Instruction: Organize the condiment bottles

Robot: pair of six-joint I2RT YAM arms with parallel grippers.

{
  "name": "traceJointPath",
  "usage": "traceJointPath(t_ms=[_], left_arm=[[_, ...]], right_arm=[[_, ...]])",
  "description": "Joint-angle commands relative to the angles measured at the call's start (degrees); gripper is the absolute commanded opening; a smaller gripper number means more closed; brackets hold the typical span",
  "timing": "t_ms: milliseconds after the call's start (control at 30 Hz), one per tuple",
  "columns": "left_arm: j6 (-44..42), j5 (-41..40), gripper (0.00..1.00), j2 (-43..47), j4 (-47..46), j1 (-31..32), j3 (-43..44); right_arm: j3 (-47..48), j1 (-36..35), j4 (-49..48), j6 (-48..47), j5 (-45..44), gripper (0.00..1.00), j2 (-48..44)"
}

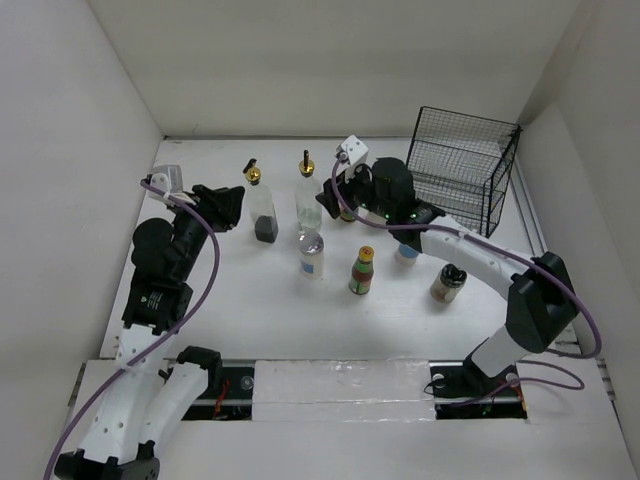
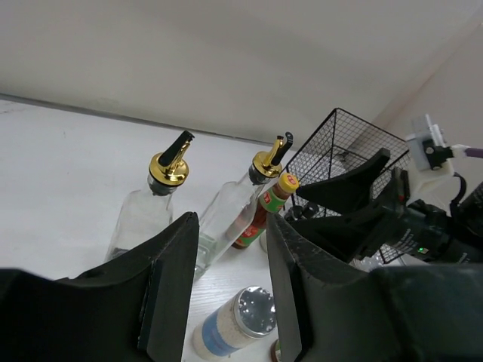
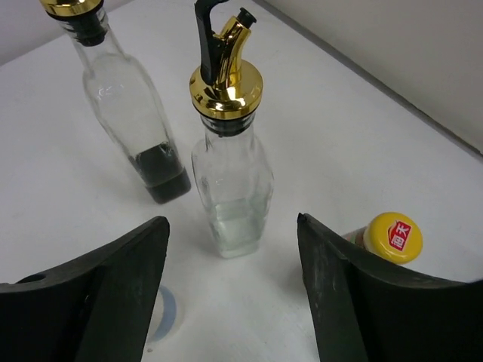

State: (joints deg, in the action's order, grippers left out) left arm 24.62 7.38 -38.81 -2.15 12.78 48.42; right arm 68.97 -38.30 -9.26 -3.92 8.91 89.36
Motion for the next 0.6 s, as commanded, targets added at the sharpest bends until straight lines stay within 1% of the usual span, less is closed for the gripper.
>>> traceJointPath(t_ms=[0, 33, 100, 200, 267, 367, 467, 500, 533, 567], left_arm=[[1.22, -0.78, 0.36, 0.57, -2.94, 0.23, 0.18], [1.22, -1.31, 0.36, 0.57, -2.94, 0.23, 0.18], [1.83, -1.92, 0.38, -0.13, -2.16, 0.23, 0.18], [1.83, -1.40, 0.40, 0.39, -2.68, 0.23, 0.18], [1.83, -2.89, 0.40, 0.40, -2.68, 0.23, 0.18], [1.83, -2.81, 0.42, -0.22, -1.80, 0.23, 0.18], [1.83, -2.19, 0.44, 0.40, -2.59, 0.23, 0.18], [1.83, -2.19, 0.44, 0.40, -2.59, 0.23, 0.18], [1.83, -2.19, 0.44, -0.21, -2.07, 0.23, 0.18], [1.83, -2.19, 0.44, -0.22, -2.07, 0.23, 0.18]], right_arm=[[5.12, -0.19, -2.78, -1.17, 2.43, 0.75, 2.21], [5.82, -0.19, -2.78, -1.17, 2.43, 0.75, 2.92], [8.10, -0.19, -3.31, -1.17, 2.95, 0.78, 5.20], [11.17, -0.19, -3.31, -1.70, 4.28, 0.78, 7.83], [11.80, -0.19, -4.36, -1.70, 4.98, 0.78, 8.63], [14.34, -0.19, -5.51, -1.70, 7.35, 0.78, 11.26], [16.11, 0.33, -6.73, -0.56, 8.75, 0.74, 13.90], [16.63, 0.34, -7.44, 0.05, 8.76, 0.74, 14.52], [17.16, 0.34, -8.75, 0.75, 9.37, 0.69, 15.74], [17.16, 0.34, -8.76, 0.76, 10.07, 0.68, 16.36]])
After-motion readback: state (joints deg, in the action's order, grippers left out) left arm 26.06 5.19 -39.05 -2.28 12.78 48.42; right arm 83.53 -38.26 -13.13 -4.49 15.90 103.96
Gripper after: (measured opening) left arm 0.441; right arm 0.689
